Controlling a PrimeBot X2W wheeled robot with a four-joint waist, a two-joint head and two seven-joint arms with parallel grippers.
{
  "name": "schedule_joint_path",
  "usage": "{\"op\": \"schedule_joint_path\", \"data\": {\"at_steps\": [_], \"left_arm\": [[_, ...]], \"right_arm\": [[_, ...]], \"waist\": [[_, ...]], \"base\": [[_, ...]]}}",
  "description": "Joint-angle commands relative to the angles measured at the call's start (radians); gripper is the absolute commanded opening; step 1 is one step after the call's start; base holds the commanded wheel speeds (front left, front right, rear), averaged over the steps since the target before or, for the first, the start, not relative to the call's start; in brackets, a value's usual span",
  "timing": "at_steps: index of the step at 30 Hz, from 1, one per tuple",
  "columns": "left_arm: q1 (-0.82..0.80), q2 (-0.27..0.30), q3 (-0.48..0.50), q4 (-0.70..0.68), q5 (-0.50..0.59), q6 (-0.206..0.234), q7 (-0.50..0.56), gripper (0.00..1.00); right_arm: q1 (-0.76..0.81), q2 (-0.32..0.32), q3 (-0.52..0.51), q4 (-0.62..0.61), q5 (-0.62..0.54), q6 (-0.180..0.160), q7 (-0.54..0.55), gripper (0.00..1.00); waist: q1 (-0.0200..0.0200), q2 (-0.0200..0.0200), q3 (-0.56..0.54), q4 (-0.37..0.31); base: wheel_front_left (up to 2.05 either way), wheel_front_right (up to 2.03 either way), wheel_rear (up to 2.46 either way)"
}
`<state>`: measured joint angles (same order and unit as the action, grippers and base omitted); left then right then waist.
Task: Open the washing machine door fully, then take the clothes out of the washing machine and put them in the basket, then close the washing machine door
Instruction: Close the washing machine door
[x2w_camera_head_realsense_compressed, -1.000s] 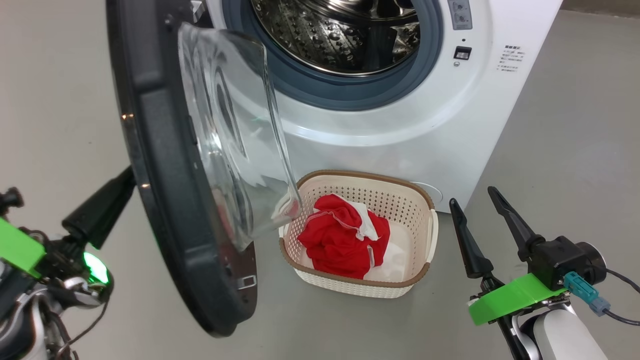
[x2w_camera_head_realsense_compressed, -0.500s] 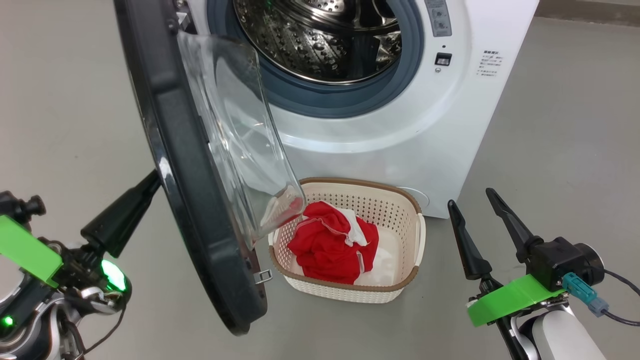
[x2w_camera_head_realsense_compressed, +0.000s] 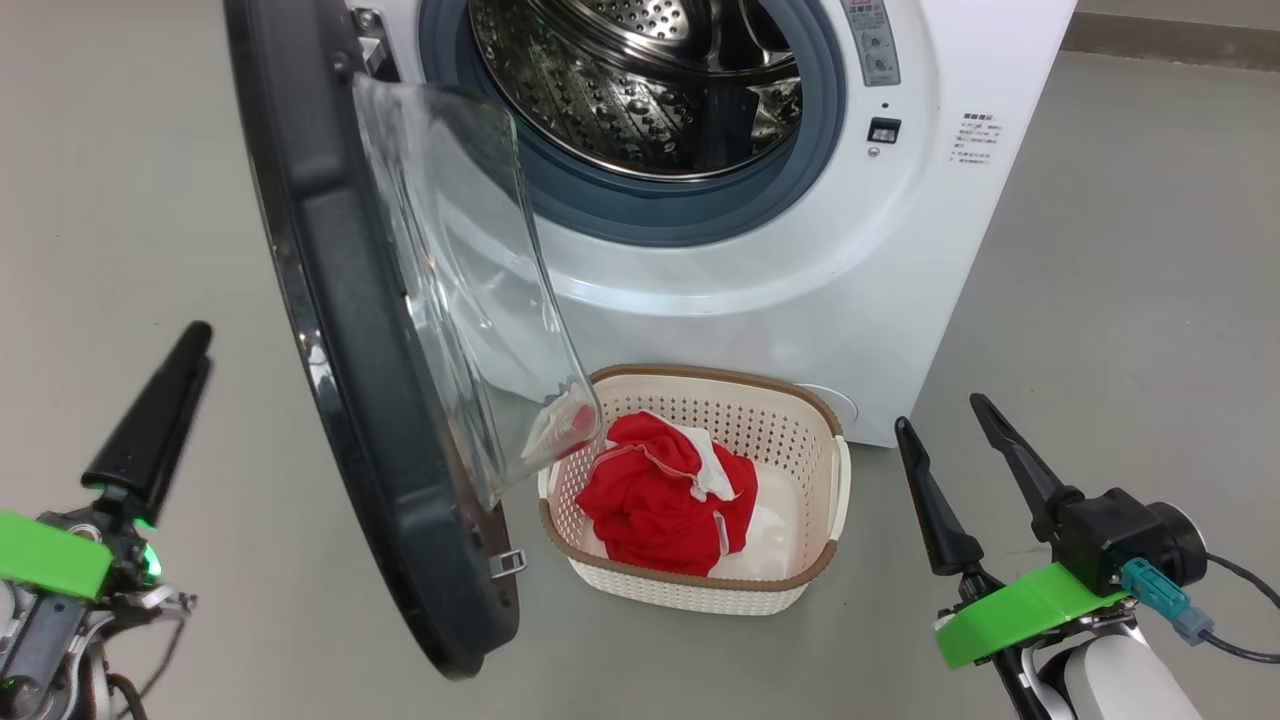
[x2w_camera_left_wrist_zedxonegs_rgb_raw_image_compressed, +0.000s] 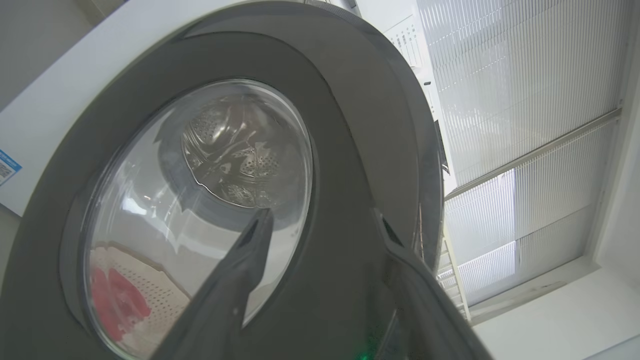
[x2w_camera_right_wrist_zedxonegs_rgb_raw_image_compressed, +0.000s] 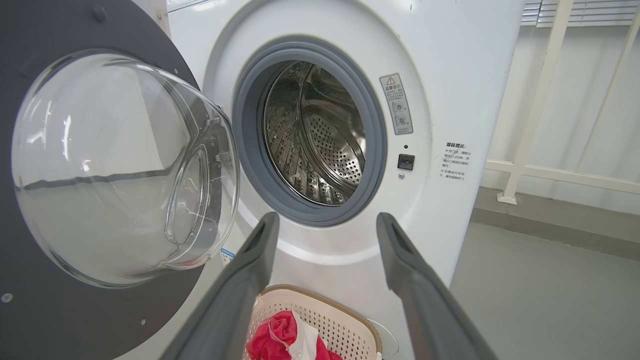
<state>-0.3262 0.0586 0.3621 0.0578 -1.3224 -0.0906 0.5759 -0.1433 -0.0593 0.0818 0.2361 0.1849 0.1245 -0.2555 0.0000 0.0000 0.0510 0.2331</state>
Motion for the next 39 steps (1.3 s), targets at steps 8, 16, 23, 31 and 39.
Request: {"op": "schedule_joint_path", "data": {"at_steps": [8,16,23,31,39], "left_arm": [[0.064,0.199,-0.143,-0.056,0.448,-0.039,-0.434,1.00],[0.108,0.298,-0.324,0.084,0.818,-0.037,-0.823,1.00],[0.124,0.235,-0.294,0.072,1.017,-0.027,-0.837,1.00],[0.173,0.170,-0.258,0.065,1.118,-0.035,-0.838,1.00],[0.196,0.138,-0.255,0.065,1.154,-0.039,-0.838,1.00]], "right_arm": [[-0.020,-0.001,0.032,-0.022,0.014,0.006,-0.006,1.00],[-0.017,0.000,0.026,-0.022,0.018,0.006,-0.006,1.00],[-0.017,0.002,0.021,-0.025,0.018,0.006,-0.006,1.00],[-0.019,0.004,0.017,-0.027,0.018,0.006,-0.006,1.00],[-0.023,0.004,0.016,-0.025,0.018,0.006,-0.006,1.00]], "waist": [[0.0000,0.0000,0.004,-0.001],[0.0000,0.0000,0.000,0.001],[0.0000,0.0000,0.007,0.004],[0.0000,0.0000,0.017,0.005],[0.0000,0.0000,0.020,0.007]], "base": [[0.00,0.00,0.00],[0.00,0.00,0.00],[0.00,0.00,0.00],[0.00,0.00,0.00],[0.00,0.00,0.00]]}}
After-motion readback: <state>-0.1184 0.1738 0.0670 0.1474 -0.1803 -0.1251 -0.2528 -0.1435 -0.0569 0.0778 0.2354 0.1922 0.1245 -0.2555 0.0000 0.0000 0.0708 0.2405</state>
